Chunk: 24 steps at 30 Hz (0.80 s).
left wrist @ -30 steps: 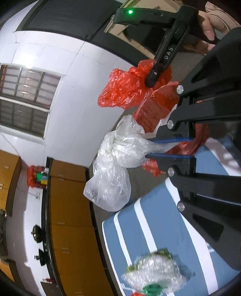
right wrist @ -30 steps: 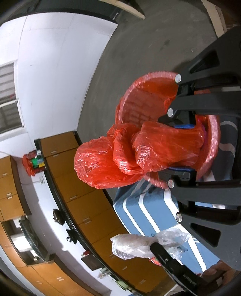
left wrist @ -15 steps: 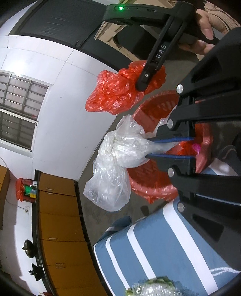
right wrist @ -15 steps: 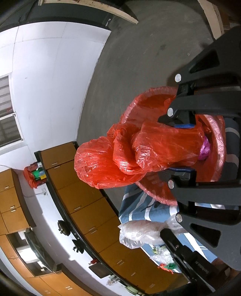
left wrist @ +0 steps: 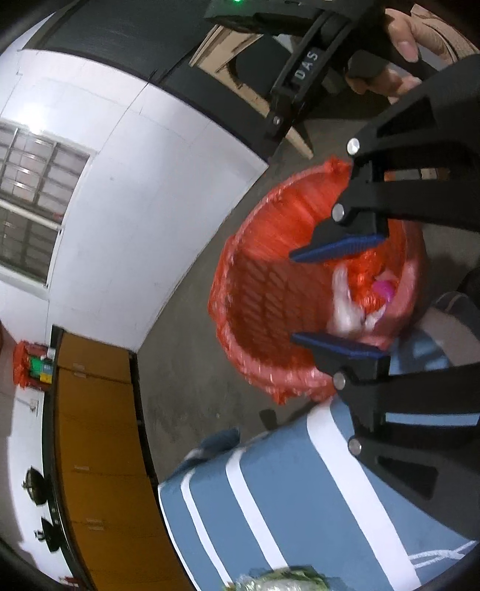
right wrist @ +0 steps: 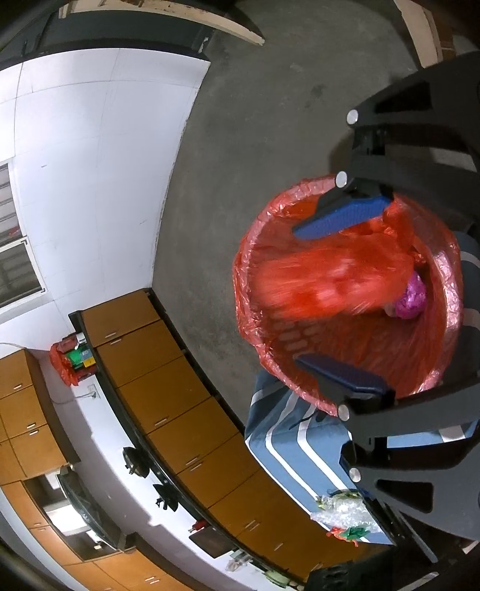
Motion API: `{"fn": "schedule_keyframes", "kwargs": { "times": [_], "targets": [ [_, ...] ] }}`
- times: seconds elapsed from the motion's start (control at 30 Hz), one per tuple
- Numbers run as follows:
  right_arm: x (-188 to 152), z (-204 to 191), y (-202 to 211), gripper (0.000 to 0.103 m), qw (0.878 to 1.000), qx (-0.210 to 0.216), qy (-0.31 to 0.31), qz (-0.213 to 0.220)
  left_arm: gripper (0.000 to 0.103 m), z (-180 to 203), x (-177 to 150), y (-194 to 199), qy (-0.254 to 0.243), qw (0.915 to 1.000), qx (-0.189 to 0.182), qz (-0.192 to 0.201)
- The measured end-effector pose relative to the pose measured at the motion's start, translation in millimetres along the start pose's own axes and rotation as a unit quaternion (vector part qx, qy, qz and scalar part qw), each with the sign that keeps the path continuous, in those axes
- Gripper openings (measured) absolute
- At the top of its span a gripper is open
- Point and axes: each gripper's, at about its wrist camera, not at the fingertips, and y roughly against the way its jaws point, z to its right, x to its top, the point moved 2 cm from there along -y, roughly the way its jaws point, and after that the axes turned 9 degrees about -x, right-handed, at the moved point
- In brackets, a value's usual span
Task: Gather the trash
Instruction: 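Return both tools to the table and grasp the green bag with the left tool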
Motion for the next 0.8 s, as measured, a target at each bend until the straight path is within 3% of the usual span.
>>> {"fn": "schedule_keyframes", "kwargs": {
  "times": [0.27,0.6,0.8],
  "targets": [
    [1,-1,0,0.065,1.000,-0.006,0.005,-0.002,0.061,-20,-2,27,0.010,0.9983,0.048,0.030],
    [-9,-30,0,0.065,0.999,-0.008,0.052,-0.002,0.070,-46,-9,62,0.024,0.9932,0.102,0.052],
    [-17,-60,1,0.065,0.996,0.013,0.084,-0.008,0.074,-76,-17,100,0.041,0.9843,0.154,0.076]
  ]
}}
